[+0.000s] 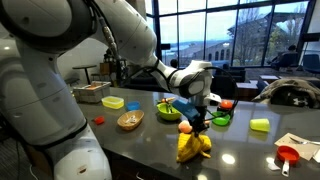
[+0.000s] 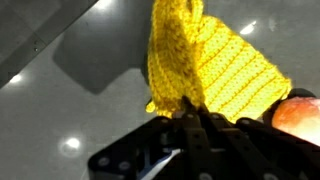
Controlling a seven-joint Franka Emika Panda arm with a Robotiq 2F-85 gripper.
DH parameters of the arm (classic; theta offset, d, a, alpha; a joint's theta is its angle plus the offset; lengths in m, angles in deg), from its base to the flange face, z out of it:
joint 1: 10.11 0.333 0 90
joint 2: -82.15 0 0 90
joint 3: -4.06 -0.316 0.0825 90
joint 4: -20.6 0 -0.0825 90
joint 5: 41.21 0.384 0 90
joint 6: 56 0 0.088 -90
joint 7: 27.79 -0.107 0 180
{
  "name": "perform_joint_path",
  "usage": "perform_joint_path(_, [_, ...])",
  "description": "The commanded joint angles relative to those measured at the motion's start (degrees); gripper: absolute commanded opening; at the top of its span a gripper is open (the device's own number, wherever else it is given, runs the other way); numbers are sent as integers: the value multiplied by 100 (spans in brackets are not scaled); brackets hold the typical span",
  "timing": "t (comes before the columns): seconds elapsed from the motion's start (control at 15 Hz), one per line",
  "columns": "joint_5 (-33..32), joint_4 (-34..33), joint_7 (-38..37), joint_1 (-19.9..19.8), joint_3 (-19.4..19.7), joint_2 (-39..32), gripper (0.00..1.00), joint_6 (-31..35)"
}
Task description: Fold the yellow towel twice
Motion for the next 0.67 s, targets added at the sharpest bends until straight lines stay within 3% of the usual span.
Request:
perform_joint_path(0.0, [193, -114, 183, 224, -168, 206, 1, -374])
perform_joint_path(0.6, [426, -367, 291, 935, -812, -41, 1, -468])
